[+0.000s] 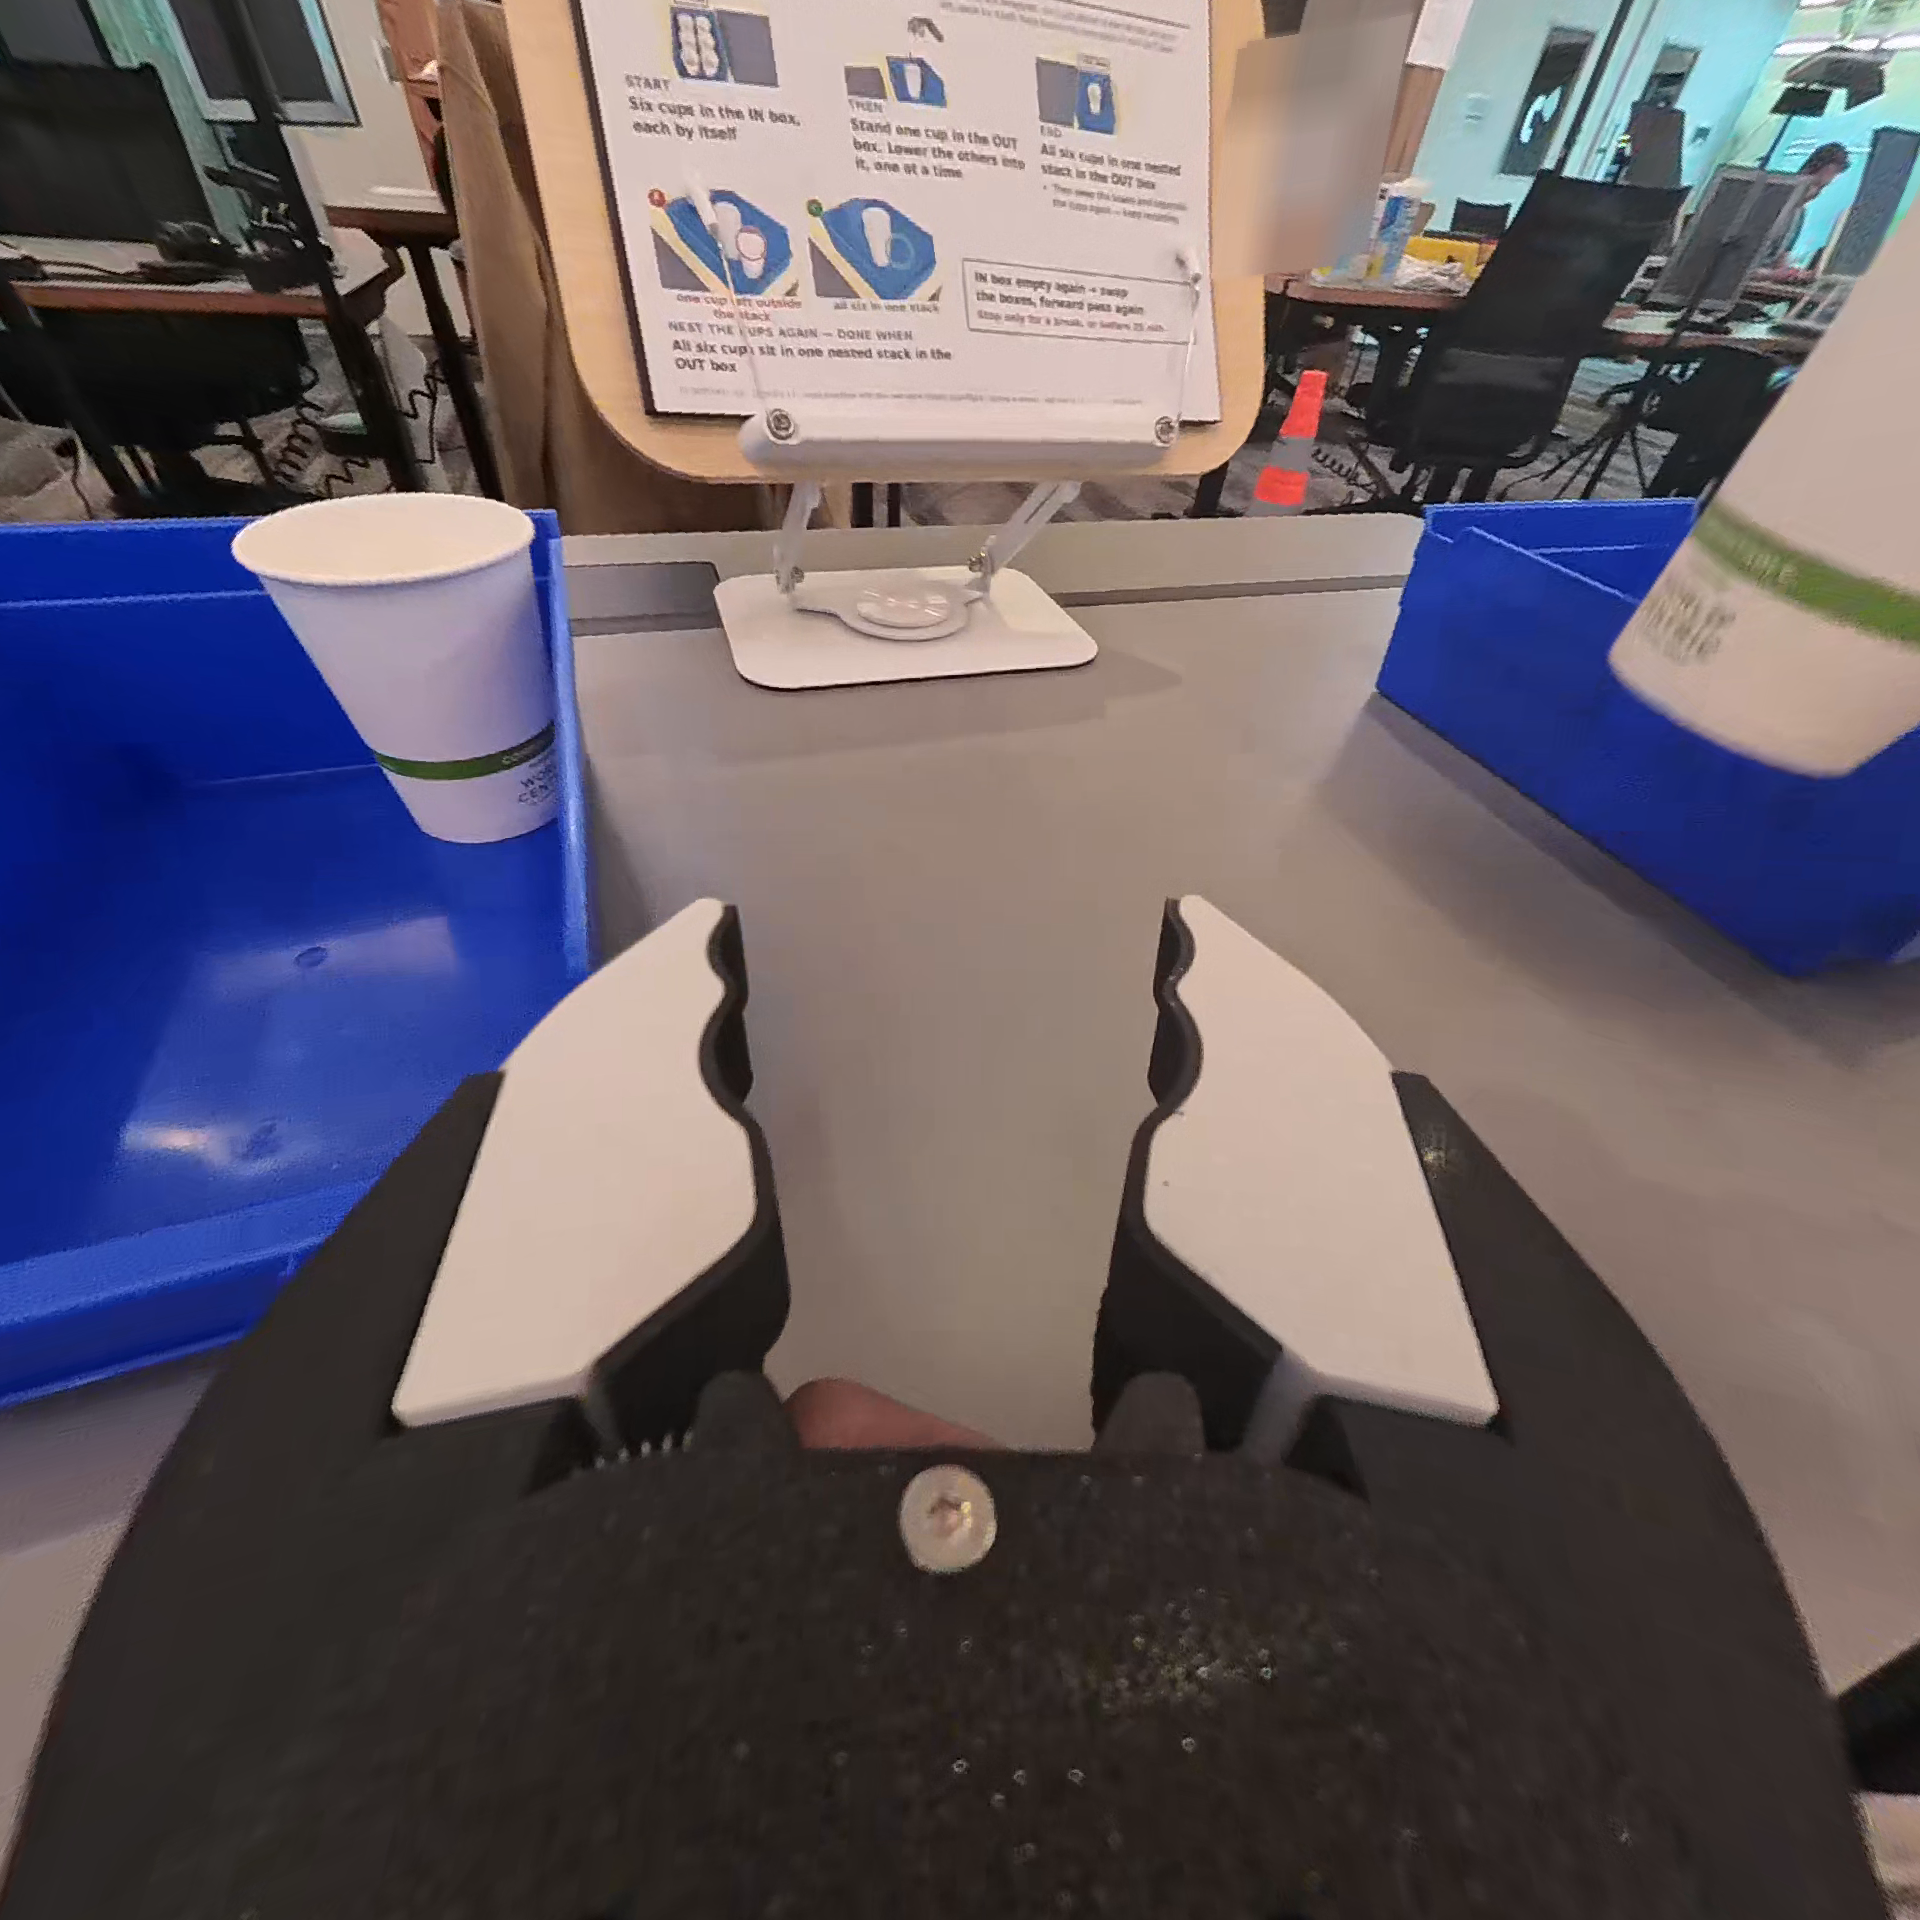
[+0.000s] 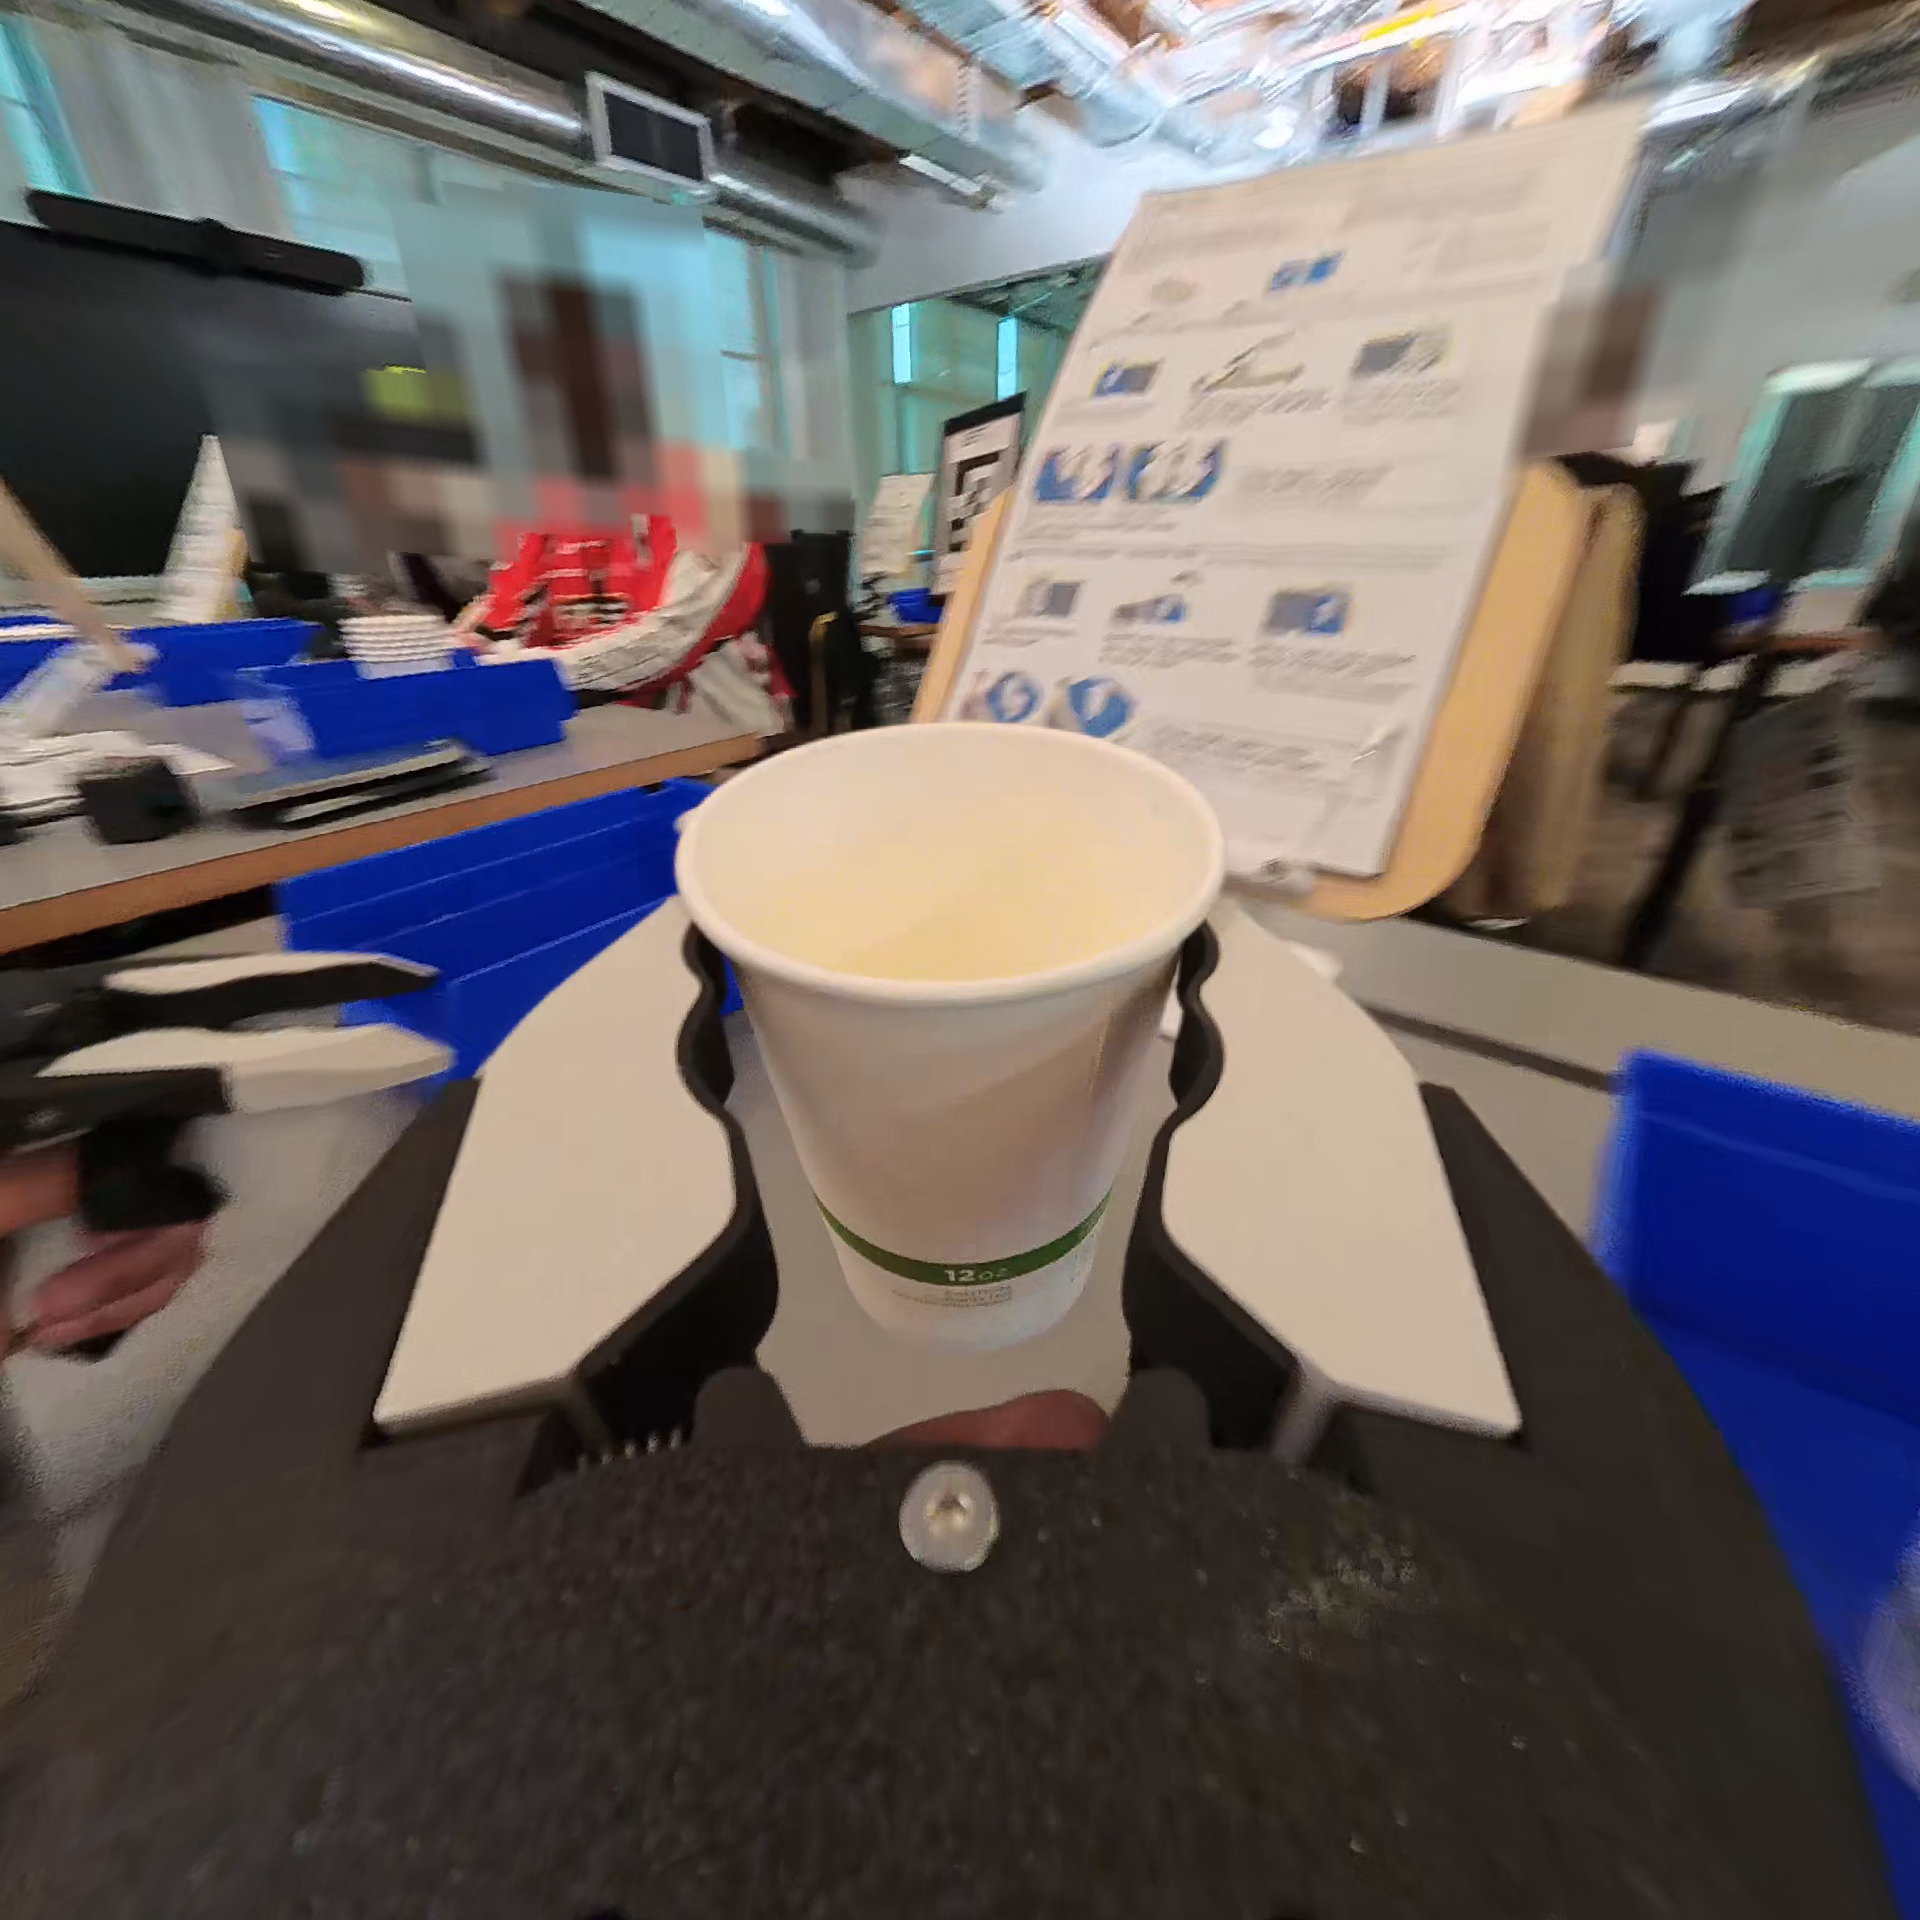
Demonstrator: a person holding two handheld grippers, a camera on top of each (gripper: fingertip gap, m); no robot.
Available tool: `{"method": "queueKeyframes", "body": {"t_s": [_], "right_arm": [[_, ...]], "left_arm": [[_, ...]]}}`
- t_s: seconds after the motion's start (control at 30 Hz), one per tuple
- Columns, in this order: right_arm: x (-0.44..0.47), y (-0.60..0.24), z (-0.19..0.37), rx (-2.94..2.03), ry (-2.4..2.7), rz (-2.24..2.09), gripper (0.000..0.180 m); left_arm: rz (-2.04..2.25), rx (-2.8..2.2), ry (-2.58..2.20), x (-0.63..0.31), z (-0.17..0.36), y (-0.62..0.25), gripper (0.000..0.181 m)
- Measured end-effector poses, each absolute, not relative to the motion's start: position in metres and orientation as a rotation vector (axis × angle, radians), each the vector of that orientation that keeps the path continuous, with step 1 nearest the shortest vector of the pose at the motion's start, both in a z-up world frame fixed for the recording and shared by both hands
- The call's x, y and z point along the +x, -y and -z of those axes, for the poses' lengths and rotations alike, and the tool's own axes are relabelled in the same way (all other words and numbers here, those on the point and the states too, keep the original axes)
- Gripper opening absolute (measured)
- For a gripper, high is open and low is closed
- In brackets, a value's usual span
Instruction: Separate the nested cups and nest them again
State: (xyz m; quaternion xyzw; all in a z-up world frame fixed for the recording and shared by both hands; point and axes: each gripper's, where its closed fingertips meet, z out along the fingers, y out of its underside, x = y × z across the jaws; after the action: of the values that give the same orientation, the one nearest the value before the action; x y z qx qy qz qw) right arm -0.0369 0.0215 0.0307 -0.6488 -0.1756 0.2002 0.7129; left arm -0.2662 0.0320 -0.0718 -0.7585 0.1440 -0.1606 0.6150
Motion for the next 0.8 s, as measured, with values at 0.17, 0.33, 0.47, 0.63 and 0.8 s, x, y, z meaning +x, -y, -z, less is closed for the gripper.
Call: {"method": "queueKeyframes", "body": {"t_s": [0.17,0.33,0.47,0.63,0.8], "right_arm": [[0.084,-0.048,-0.085,-1.413,0.129,-0.218,0.084],[0.195,-0.1,-0.077,-1.524,-0.027,-0.019,0.084],[0.224,-0.125,-0.048,-1.652,-0.073,0.017,0.084],[0.229,-0.134,-0.012,-1.775,-0.089,0.039,0.085],[0.231,-0.131,0.013,-1.88,-0.097,0.018,0.086]], "left_arm": [[0.364,-1.726,-0.387,-0.259,0.067,-0.028,0.075],[0.414,-1.727,-0.41,-0.254,0.064,-0.025,0.075],[0.429,-1.721,-0.417,-0.255,0.059,-0.024,0.075],[0.432,-1.713,-0.433,-0.252,0.057,-0.02,0.074],[0.431,-1.715,-0.473,-0.246,0.06,-0.017,0.074]]}}
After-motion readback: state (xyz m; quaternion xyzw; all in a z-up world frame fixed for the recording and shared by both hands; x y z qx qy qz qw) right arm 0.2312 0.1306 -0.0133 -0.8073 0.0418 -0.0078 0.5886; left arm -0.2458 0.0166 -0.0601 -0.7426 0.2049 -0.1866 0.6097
